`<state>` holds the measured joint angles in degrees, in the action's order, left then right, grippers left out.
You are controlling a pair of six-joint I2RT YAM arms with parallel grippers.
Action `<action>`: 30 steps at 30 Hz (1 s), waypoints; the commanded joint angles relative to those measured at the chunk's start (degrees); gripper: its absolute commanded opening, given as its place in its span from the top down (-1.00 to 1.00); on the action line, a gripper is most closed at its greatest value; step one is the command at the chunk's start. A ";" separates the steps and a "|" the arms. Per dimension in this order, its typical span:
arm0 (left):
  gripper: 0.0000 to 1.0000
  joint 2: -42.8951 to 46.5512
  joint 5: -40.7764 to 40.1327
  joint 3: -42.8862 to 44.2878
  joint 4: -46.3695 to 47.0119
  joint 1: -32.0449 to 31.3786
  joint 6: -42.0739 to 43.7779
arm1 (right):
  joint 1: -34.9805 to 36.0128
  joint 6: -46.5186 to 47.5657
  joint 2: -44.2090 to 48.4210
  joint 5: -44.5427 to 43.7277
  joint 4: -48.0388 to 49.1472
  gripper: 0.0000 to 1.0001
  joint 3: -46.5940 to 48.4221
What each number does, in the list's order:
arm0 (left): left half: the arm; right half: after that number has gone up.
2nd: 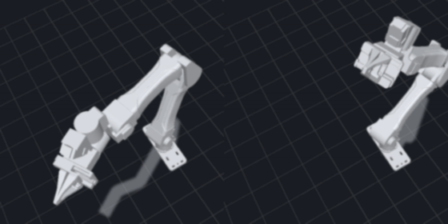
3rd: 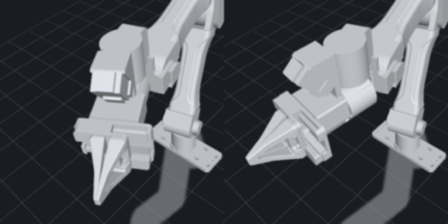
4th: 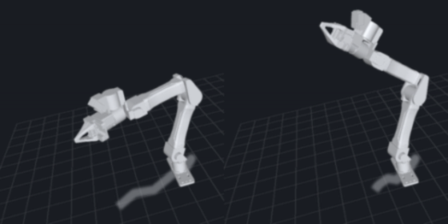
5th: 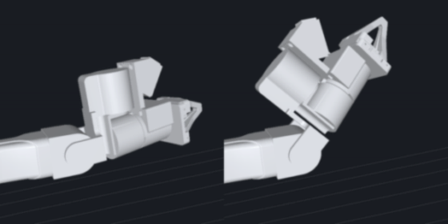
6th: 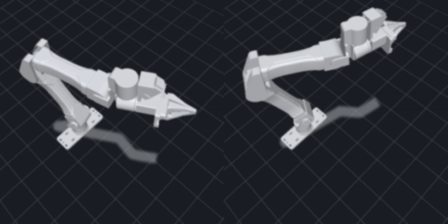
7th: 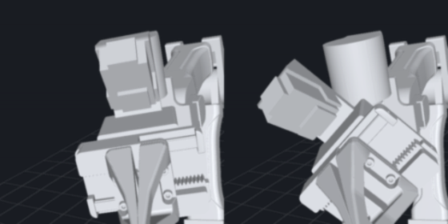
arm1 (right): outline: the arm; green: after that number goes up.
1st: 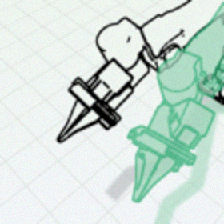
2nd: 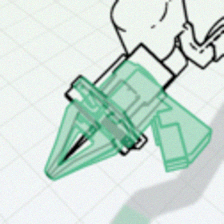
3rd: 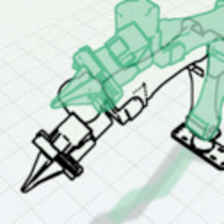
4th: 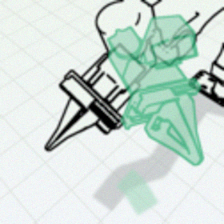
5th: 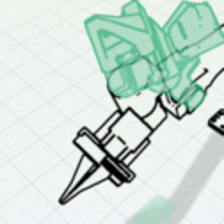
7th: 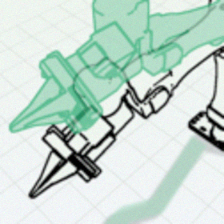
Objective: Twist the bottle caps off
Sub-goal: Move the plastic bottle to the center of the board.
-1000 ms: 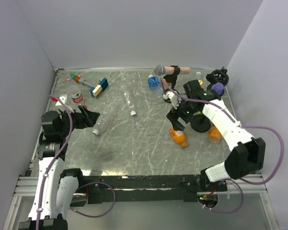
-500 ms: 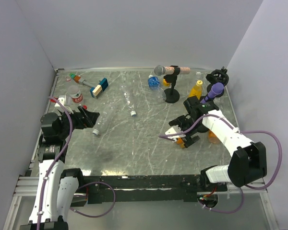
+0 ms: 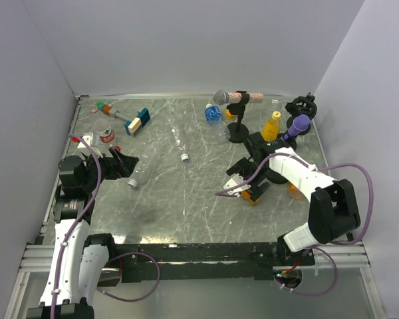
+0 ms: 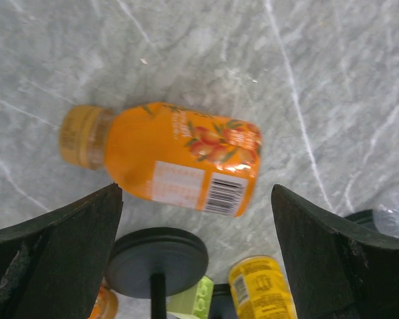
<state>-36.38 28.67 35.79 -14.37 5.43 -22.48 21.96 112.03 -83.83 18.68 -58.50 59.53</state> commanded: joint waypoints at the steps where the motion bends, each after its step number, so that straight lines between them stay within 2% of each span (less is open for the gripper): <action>1: -0.93 -0.09 1.39 -0.02 2.42 -0.07 -1.16 | 0.19 10.07 0.33 2.94 0.32 -0.99 4.28; 3: -0.93 -0.18 1.66 -0.02 2.50 -0.07 -1.16 | 0.02 6.55 1.03 6.01 -2.48 -0.99 5.33; 5: -0.93 -0.27 2.01 -0.02 2.68 -0.07 -1.34 | -0.16 7.75 3.14 6.29 -3.46 -0.99 3.85; 7: -0.93 -0.27 2.18 -0.19 2.86 -0.16 -1.34 | -0.42 8.73 6.21 5.06 0.03 -0.99 -0.54; 8: -0.93 -0.36 2.36 -0.11 2.86 -0.16 -1.34 | -0.34 5.69 6.49 4.44 1.53 -0.99 -0.64; 14: -0.93 0.43 5.00 -0.99 4.00 -0.77 -2.22 | -0.86 -27.78 3.14 7.33 2.86 -0.95 5.86; 17: -0.93 0.79 4.82 -1.07 4.26 -1.30 -2.31 | -1.04 -42.28 6.30 9.18 4.18 -0.94 2.37; 22: -0.93 0.52 5.87 -1.07 4.44 -1.39 -2.39 | -1.04 -70.94 6.31 4.36 12.52 -0.99 -2.91; 24: -0.93 0.78 5.79 -0.99 4.35 -1.39 -2.39 | -0.95 -77.37 6.31 3.22 15.68 -0.99 -5.46; 26: -0.93 0.87 5.61 -0.99 4.35 -1.39 -2.31 | -0.95 -84.57 7.01 -1.68 20.68 -0.99 -7.57; 30: -0.93 1.14 5.61 -0.99 4.26 -1.48 -2.31 | -1.04 -90.92 7.02 -9.78 26.32 -0.99 -10.57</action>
<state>-36.12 33.17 34.83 -12.69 4.14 -23.90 21.30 35.73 -78.22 17.89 -40.93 51.00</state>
